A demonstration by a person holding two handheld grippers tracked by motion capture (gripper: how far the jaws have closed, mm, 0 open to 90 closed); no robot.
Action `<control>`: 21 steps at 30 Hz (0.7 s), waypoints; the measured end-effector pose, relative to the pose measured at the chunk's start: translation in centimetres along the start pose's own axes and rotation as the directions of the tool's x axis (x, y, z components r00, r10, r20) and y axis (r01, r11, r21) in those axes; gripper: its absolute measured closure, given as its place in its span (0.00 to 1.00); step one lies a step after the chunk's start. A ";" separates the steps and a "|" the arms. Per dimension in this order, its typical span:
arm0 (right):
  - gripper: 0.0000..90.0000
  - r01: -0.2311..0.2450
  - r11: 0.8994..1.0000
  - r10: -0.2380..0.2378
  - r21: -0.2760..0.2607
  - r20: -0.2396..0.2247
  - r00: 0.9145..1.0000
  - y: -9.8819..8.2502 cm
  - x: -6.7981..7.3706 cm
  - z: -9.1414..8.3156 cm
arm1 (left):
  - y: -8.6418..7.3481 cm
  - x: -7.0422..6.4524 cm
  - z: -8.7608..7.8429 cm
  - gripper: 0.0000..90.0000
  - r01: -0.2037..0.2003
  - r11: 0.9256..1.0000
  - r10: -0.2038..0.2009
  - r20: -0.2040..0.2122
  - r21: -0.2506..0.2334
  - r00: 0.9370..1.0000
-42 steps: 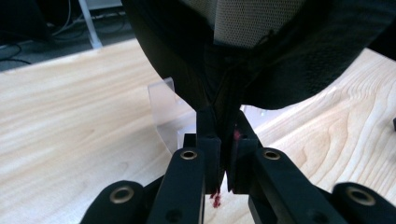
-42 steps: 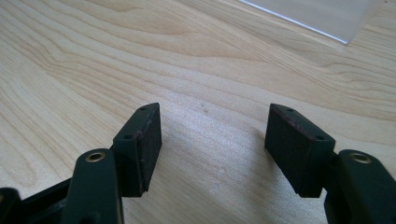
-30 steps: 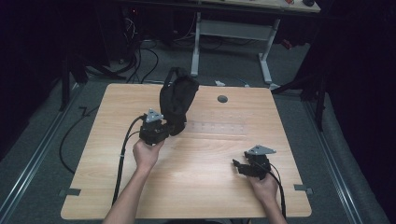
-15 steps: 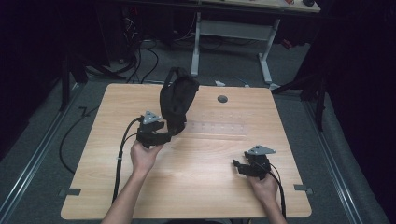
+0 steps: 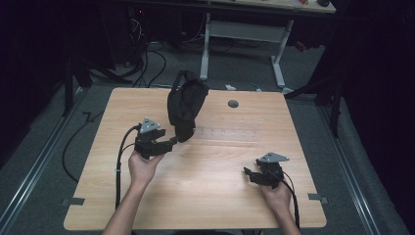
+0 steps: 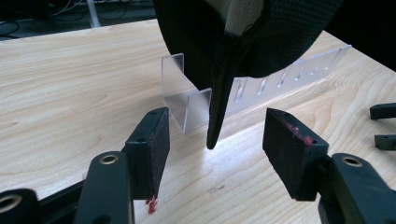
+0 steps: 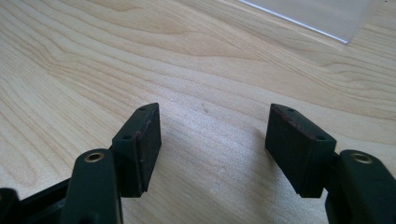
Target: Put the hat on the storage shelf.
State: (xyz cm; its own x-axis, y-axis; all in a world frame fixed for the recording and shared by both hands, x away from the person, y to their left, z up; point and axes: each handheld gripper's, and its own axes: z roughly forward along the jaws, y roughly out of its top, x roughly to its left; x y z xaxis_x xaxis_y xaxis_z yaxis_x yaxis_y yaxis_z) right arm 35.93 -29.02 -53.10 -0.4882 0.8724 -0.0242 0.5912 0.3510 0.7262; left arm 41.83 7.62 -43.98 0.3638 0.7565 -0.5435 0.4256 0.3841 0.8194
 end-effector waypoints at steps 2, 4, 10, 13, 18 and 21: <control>0.40 0.000 1.000 0.000 0.000 0.000 1.000 0.0 0.0 0.0 | 0.1 0.1 -0.3 0.46 0.002 1.000 -0.002 0.001 0.000 1.000; 0.40 0.000 1.000 0.000 0.000 0.000 1.000 0.0 0.0 0.0 | 0.1 0.1 -0.6 0.46 0.008 1.000 -0.008 0.002 -0.003 1.000; 0.40 -0.003 1.000 0.003 0.001 -0.001 1.000 0.0 0.0 0.0 | 0.3 0.2 -1.5 0.46 0.019 1.000 -0.019 0.006 -0.011 1.000; 0.40 0.000 1.000 0.000 0.000 0.000 1.000 0.0 0.0 0.0 | 0.3 0.3 -1.9 0.46 0.024 1.000 -0.024 0.009 -0.014 1.000; 0.40 -0.004 1.000 0.004 0.001 -0.001 1.000 0.0 0.0 0.0 | -0.1 0.5 -2.7 0.46 0.031 0.999 -0.031 0.010 -0.016 0.999; 0.40 -0.004 1.000 0.004 0.001 -0.001 1.000 0.0 0.0 0.0 | -0.3 0.7 -3.2 0.46 0.044 0.999 -0.044 0.010 -0.020 0.999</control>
State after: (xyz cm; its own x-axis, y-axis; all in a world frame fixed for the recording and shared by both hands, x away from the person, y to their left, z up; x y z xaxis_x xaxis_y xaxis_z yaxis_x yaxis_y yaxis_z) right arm 35.91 -29.00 -53.10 -0.4866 0.8734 -0.0210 0.5935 0.3481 0.7256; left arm 39.31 9.69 -44.04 0.3529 0.7338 -0.5805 0.4244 0.4273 0.7983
